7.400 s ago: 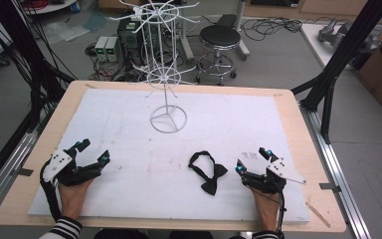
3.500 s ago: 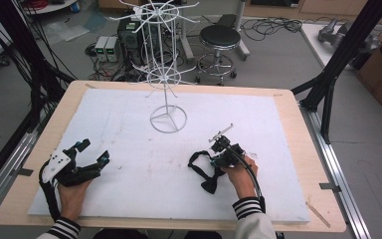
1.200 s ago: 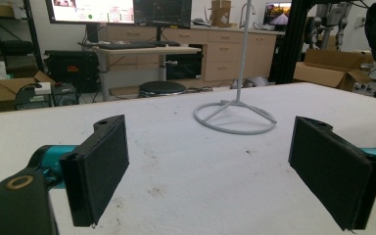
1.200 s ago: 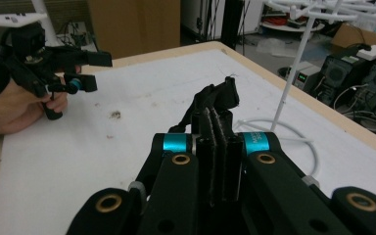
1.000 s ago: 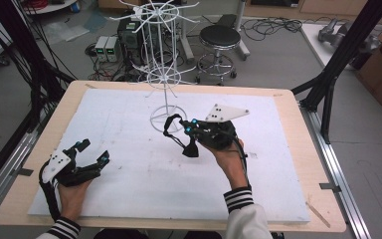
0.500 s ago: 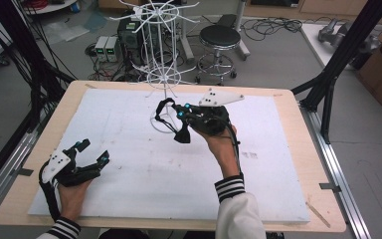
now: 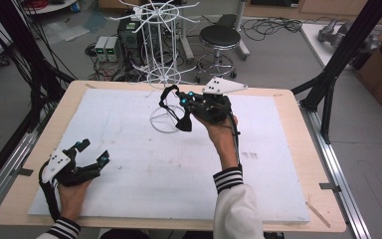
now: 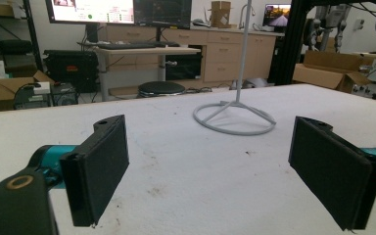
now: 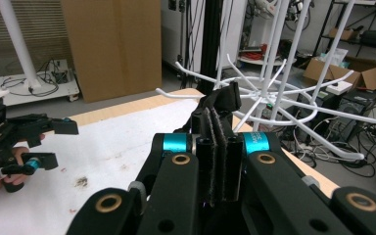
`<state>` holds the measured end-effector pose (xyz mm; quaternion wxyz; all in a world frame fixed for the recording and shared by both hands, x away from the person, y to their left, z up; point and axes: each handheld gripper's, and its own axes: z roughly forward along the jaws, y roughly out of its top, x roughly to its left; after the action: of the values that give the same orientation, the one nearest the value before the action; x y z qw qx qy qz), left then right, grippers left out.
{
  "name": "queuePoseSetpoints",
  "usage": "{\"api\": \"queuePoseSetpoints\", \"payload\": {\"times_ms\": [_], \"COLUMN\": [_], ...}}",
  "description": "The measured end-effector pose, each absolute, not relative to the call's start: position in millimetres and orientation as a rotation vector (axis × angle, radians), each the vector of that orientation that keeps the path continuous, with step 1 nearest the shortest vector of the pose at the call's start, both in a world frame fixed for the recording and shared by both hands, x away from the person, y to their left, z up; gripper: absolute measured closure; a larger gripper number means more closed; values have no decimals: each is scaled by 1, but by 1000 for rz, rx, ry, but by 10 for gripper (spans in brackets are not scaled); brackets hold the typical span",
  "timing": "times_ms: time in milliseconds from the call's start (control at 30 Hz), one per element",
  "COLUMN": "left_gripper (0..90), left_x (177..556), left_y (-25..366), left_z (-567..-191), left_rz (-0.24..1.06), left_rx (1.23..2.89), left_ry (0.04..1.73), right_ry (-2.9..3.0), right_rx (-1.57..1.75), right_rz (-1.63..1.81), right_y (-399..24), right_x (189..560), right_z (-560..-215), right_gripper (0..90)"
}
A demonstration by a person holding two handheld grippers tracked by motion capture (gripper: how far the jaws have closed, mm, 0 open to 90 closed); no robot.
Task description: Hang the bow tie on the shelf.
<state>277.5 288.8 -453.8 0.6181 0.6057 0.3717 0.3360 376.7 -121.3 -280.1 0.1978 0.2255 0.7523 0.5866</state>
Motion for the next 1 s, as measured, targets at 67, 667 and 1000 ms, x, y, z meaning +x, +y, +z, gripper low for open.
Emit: {"api": "queuePoseSetpoints", "payload": {"times_ms": [67, 667, 1000], "left_gripper": [152, 153, 153], "left_x": [278, 278, 278], "left_y": [289, 289, 289], "left_z": [-454, -454, -454], "left_rz": [772, 768, 767], "left_rx": [1394, 1396, 1395], "left_ry": [856, 858, 857], "right_ry": [2099, 2103, 2121], "right_rx": [636, 731, 770], "right_rz": [1650, 1651, 1611], "right_y": [-121, -124, -121], "right_x": [380, 403, 410], "right_z": [-281, -297, -303], "right_gripper": [885, 884, 879]}}
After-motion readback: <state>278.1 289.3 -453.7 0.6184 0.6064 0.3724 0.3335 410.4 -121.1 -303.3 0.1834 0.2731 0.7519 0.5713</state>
